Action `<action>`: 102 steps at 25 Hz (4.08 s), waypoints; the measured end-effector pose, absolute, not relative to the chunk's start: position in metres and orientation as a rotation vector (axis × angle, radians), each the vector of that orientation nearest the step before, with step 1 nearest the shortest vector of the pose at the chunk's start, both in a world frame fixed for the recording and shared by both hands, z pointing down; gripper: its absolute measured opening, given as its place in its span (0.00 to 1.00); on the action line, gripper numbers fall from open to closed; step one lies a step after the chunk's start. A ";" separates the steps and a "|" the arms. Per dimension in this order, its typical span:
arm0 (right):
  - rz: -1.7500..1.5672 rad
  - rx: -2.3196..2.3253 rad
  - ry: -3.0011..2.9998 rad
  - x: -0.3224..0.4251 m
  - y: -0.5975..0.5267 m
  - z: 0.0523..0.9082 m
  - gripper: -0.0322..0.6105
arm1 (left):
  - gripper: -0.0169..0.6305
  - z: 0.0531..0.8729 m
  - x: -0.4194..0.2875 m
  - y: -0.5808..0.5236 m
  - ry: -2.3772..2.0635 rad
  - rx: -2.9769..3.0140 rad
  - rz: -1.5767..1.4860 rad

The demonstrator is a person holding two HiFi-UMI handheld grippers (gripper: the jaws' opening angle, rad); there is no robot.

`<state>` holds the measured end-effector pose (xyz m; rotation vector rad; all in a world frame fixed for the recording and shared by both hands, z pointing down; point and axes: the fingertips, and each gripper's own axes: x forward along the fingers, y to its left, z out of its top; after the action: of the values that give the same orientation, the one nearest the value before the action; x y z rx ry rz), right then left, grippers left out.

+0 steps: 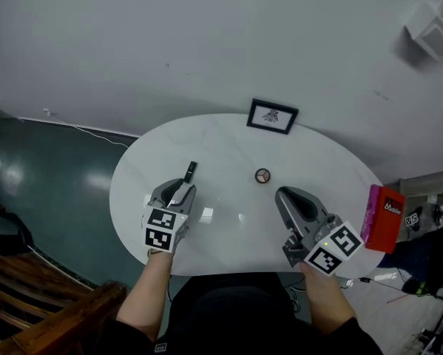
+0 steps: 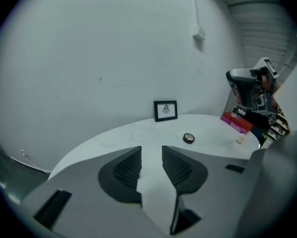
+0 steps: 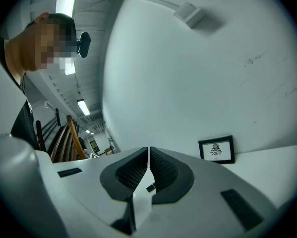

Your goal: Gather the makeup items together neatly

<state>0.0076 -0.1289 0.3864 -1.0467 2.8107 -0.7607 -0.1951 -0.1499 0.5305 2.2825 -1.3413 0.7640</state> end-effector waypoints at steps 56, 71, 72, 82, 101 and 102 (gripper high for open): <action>-0.935 -1.146 2.719 0.060 -0.153 0.418 0.11 | 0.18 0.641 -0.114 -0.199 -1.331 1.956 0.670; -0.928 -1.109 2.744 0.051 -0.155 0.415 0.11 | 0.27 0.639 -0.103 -0.191 -1.270 2.006 0.703; -0.927 -1.107 2.746 0.050 -0.155 0.415 0.11 | 0.26 0.639 -0.103 -0.190 -1.265 2.008 0.696; -0.909 -1.078 2.810 0.041 -0.156 0.427 0.11 | 0.17 0.641 -0.102 -0.180 -1.242 2.018 0.699; -0.626 -1.136 3.140 0.020 -0.181 0.467 0.22 | 0.11 0.470 -0.100 -0.161 -1.318 2.463 0.452; -0.618 -1.126 3.153 0.018 -0.180 0.468 0.23 | 0.08 0.459 -0.099 -0.159 -1.310 2.497 0.431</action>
<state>0.0182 -0.1797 0.4679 -1.1256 3.1535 -0.6177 -0.0987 -0.1590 0.4592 2.4966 -1.3103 0.4311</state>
